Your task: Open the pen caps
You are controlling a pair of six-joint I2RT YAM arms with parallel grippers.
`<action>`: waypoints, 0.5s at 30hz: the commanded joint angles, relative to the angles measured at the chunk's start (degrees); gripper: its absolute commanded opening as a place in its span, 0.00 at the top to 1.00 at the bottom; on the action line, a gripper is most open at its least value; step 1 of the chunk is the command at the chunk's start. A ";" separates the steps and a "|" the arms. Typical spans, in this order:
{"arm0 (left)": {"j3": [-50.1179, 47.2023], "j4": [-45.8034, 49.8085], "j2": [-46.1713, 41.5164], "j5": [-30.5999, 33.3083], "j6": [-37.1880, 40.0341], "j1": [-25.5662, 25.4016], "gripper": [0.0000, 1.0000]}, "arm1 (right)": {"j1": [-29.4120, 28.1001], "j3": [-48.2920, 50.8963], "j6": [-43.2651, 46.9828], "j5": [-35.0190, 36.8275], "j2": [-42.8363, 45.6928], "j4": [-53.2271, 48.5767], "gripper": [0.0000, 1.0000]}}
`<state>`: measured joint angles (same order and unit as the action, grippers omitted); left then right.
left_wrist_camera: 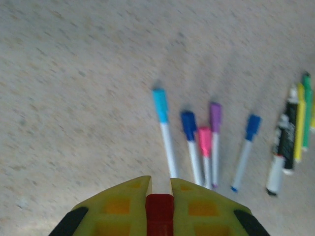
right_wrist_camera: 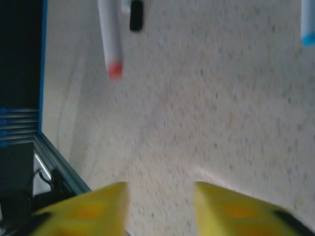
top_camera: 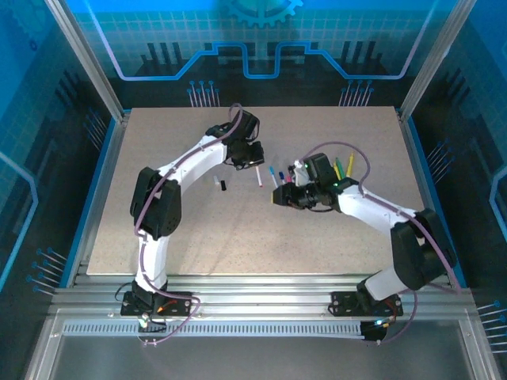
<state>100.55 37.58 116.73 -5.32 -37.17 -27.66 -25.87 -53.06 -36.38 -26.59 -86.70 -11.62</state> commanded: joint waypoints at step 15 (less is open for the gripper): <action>-4.06 -4.67 -4.23 -6.71 -2.29 -2.74 1.00 | 0.62 -9.95 -1.24 -6.88 -10.74 10.08 0.57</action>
<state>96.47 33.45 114.08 -10.41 -38.94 -30.00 -25.06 -61.01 -36.60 -31.66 -96.03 -3.60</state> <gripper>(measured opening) 0.120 0.455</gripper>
